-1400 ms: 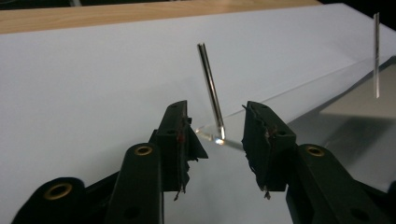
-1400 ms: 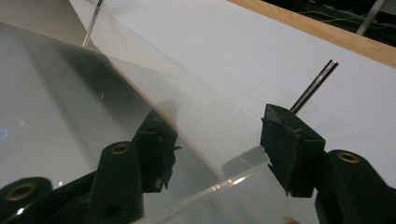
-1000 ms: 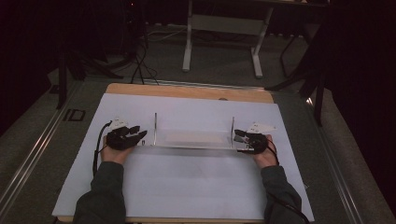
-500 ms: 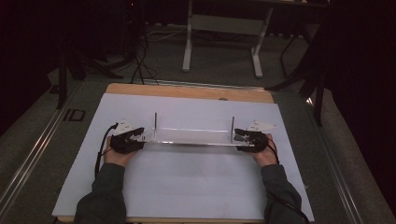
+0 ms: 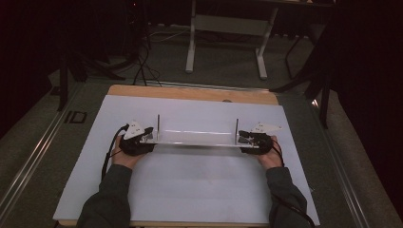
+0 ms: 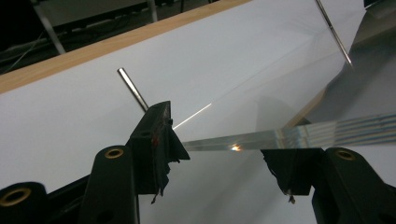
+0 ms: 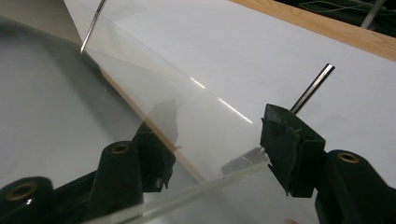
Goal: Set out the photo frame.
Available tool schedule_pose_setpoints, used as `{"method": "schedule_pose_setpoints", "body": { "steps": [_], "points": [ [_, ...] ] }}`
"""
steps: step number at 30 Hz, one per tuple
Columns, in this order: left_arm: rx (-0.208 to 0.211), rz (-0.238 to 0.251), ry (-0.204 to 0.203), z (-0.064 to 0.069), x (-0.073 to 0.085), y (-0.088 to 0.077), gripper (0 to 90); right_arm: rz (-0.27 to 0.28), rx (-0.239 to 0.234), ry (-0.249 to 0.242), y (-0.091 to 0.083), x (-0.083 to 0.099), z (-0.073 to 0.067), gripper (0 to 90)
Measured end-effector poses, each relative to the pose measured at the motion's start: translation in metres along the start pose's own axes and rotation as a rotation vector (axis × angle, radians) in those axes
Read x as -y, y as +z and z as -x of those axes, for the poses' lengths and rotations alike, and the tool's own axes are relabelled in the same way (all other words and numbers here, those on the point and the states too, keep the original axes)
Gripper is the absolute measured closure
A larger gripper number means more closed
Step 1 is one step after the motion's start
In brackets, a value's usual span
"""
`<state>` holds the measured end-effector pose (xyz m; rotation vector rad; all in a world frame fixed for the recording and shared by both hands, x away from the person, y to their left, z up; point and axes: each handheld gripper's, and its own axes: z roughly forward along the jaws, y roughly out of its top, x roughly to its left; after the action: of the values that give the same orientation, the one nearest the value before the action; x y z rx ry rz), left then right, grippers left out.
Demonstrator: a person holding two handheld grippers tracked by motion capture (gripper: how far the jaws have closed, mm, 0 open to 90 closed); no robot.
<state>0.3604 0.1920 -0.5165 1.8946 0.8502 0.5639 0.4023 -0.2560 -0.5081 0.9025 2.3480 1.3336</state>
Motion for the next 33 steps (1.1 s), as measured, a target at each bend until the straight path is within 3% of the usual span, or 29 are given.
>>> {"method": "schedule_pose_setpoints", "body": {
  "steps": [10, 18, 22, 33],
  "points": [
    [-0.009, 0.040, -0.014, -0.0005, -0.0018, 0.0030, 45.1, 0.014, 0.008, 0.024, 0.0006, -0.0030, 0.0023, 43.9],
    [0.003, 0.046, -0.035, -0.0031, -0.0025, 0.0040, 45.0, 0.015, 0.000, 0.037, 0.0009, -0.0048, 0.0040, 43.5],
    [0.011, 0.049, -0.050, -0.0050, -0.0031, 0.0048, 44.7, 0.034, -0.022, 0.068, 0.0006, -0.0041, 0.0070, 41.4],
    [0.016, 0.048, -0.068, -0.0083, -0.0054, 0.0061, 44.5, 0.065, -0.016, 0.082, 0.0013, -0.0028, 0.0075, 41.1]
  ]
}}
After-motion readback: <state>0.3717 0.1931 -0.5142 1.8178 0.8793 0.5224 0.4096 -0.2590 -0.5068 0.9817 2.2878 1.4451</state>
